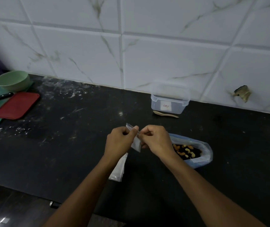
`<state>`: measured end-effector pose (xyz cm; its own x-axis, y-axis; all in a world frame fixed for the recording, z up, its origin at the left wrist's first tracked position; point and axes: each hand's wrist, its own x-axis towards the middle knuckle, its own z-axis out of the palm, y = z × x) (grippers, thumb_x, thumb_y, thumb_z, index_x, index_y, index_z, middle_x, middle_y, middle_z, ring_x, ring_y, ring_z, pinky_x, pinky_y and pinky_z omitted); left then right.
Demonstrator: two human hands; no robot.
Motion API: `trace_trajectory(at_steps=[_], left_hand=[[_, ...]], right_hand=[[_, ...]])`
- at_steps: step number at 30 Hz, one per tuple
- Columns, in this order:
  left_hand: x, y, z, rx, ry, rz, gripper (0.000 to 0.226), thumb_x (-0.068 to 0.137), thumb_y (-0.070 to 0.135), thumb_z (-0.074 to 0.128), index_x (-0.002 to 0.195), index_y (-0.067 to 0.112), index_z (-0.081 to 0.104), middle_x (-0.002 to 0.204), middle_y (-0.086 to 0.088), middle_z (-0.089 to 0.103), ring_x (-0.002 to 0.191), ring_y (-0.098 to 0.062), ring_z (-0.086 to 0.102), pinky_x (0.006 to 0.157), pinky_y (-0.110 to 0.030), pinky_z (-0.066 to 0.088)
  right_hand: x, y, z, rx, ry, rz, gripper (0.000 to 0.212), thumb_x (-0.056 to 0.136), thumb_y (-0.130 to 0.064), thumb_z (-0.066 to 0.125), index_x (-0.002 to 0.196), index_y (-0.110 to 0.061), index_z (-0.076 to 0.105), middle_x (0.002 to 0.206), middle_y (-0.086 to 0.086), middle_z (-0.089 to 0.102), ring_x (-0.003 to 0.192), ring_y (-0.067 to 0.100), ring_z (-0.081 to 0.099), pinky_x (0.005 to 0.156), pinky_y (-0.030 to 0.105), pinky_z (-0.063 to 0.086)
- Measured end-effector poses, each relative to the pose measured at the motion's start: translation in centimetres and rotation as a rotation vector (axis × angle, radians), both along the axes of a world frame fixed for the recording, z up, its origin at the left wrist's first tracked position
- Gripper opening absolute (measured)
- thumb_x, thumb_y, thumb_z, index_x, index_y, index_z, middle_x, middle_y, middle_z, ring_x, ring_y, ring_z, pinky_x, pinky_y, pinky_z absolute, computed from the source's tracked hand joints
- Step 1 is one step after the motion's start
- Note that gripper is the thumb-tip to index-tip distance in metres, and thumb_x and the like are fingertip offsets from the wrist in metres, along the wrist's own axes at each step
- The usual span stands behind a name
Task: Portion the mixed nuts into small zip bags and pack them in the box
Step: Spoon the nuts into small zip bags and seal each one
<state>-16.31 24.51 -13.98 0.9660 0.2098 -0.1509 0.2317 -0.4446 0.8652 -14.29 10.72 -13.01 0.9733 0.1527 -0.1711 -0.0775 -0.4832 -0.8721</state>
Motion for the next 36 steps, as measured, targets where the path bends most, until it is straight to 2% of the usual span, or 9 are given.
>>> trace_trajectory(at_steps=[5,10,14,19,23,26,29,32,36], left_hand=[[1.5,-2.5,1.0,-0.019,-0.044,-0.060,0.026,0.098,0.027,0.053,0.084,0.010,0.066,0.077,-0.003,0.068,0.070,-0.016,0.067,0.064,-0.028,0.056],[2.3,-4.8,1.4,0.109,-0.031,-0.258,0.025,0.099,0.024,0.051,0.085,0.010,0.065,0.078,-0.006,0.068,0.072,-0.019,0.067,0.065,-0.029,0.054],[3.2,-5.9,1.7,0.138,0.040,-0.412,0.024,0.099,0.023,0.051,0.080,0.016,0.062,0.076,0.002,0.066,0.065,-0.005,0.062,0.057,-0.020,0.049],[4.5,-6.6,1.8,0.479,0.029,-0.428,0.018,0.088,0.029,0.061,0.074,0.018,0.066,0.071,-0.004,0.067,0.059,-0.014,0.058,0.068,-0.037,0.056],[5.0,-7.4,2.0,0.474,-0.035,-0.429,0.012,0.089,0.033,0.062,0.085,0.022,0.063,0.078,0.005,0.063,0.068,-0.009,0.059,0.070,-0.034,0.056],[5.3,-7.3,1.1,0.368,-0.188,-0.481,0.049,0.085,0.041,0.069,0.129,0.026,0.051,0.119,0.006,0.058,0.105,-0.009,0.057,0.089,-0.029,0.051],[5.5,-6.8,0.0,0.285,-0.196,-0.648,0.092,0.078,0.048,0.075,0.152,0.026,0.025,0.155,0.004,0.033,0.140,-0.013,0.033,0.113,-0.035,0.033],[5.6,-6.9,-1.1,0.269,-0.149,-0.700,0.114,0.070,0.048,0.082,0.156,0.024,0.012,0.161,0.004,0.024,0.146,-0.012,0.023,0.119,-0.039,0.025],[5.7,-7.4,-1.6,0.156,-0.203,-0.568,0.093,0.069,0.046,0.082,0.147,0.026,0.035,0.145,0.007,0.045,0.129,-0.003,0.039,0.113,-0.039,0.037]], right_hand=[[-0.6,-2.3,0.6,0.052,-0.112,-0.065,0.014,0.092,-0.022,0.062,0.089,-0.015,0.074,0.079,-0.003,0.071,0.070,0.009,0.068,0.063,0.027,0.059],[0.0,-4.8,0.6,-0.047,-0.101,-0.150,0.016,0.087,-0.024,0.067,0.099,-0.025,0.057,0.080,-0.004,0.068,0.074,0.006,0.065,0.062,0.021,0.049],[0.5,-6.5,0.4,-0.298,-0.142,-0.147,0.002,0.088,-0.024,0.064,0.087,-0.024,0.062,0.073,-0.008,0.065,0.073,0.006,0.063,0.068,0.028,0.053],[0.9,-8.5,0.8,-0.407,-0.142,-0.292,0.008,0.086,-0.020,0.062,0.077,-0.020,0.062,0.068,-0.003,0.063,0.066,0.011,0.061,0.064,0.031,0.053],[1.2,-8.6,0.9,-0.394,-0.096,-0.278,0.009,0.086,-0.021,0.063,0.077,-0.018,0.061,0.070,-0.001,0.065,0.068,0.011,0.065,0.065,0.031,0.055],[1.7,-8.8,1.4,-0.328,-0.031,-0.280,0.007,0.084,-0.018,0.065,0.079,-0.014,0.063,0.073,0.002,0.069,0.070,0.012,0.068,0.070,0.032,0.058],[2.3,-9.0,2.2,-0.315,0.024,-0.268,0.004,0.083,-0.014,0.065,0.079,-0.014,0.064,0.073,0.003,0.070,0.069,0.013,0.069,0.072,0.032,0.058],[2.8,-8.8,2.8,-0.311,0.089,-0.211,0.005,0.081,-0.010,0.066,0.079,-0.014,0.064,0.069,0.000,0.069,0.066,0.011,0.068,0.072,0.029,0.057],[3.8,-8.5,2.7,-0.290,0.151,-0.176,0.008,0.082,-0.009,0.064,0.080,-0.017,0.063,0.065,0.000,0.069,0.056,0.007,0.068,0.063,0.024,0.057]])
